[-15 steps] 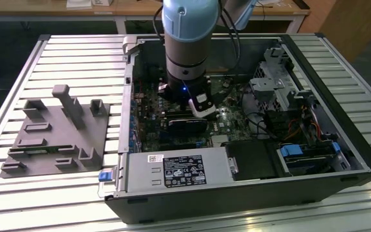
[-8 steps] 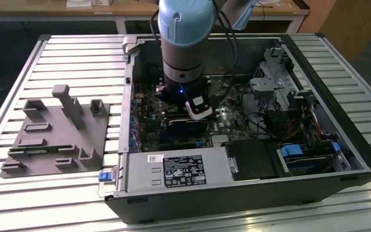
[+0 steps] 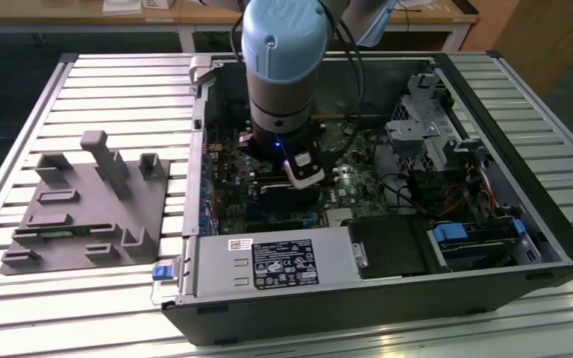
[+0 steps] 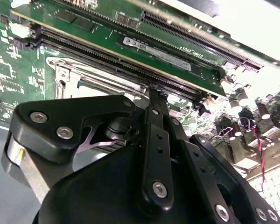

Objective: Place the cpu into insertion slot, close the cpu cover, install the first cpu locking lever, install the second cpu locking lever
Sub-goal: 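Install the second cpu locking lever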

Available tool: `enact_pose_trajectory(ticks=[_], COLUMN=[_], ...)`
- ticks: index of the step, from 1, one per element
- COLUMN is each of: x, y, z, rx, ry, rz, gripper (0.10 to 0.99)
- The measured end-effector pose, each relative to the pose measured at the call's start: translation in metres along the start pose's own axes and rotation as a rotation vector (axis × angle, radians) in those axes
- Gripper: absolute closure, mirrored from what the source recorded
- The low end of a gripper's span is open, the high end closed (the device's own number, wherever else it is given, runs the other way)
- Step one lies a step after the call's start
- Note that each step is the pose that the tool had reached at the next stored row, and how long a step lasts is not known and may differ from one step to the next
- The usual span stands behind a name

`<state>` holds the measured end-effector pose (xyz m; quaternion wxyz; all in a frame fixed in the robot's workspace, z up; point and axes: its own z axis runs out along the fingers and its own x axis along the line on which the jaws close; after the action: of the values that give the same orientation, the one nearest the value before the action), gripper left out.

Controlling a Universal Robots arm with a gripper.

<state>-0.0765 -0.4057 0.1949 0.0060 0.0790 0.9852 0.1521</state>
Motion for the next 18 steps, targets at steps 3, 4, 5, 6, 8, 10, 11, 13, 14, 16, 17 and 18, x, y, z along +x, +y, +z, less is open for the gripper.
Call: enact_pose_trajectory(ticks=[3,4,5,6,8,10,11,13,14,16,17,18], x=[0.0000,0.0001,0.0002,0.0003,0.0006,0.0009,0.0011,0.0018,0.0020,0.0020,0.0021,0.0022], y=[-0.0019,-0.0026,-0.0031,-0.0038,-0.0050,-0.0064,-0.0073,-0.0088,-0.0090,-0.0090,-0.0088,-0.0084], z=[0.0015,0.0019,0.0026,0.0033,0.0046,0.0055,0.0059,0.0057,0.0056,0.0053,0.0043,0.0028], rx=[-0.020,-0.027,-0.033,-0.039,-0.050,-0.057,-0.059,-0.060,-0.060,-0.060,-0.059,-0.059], ry=[0.0033,0.0046,0.0054,0.0061,0.0077,0.0088,0.0091,0.0093,0.0094,0.0093,0.0096,0.0095], rz=[0.001,0.001,0.001,0.001,0.002,0.002,0.002,0.002,0.002,0.002,0.002,0.002], gripper=[0.980,0.980,0.980,0.980,0.980,0.980,0.980,0.980,0.980,0.980,0.980,0.980])
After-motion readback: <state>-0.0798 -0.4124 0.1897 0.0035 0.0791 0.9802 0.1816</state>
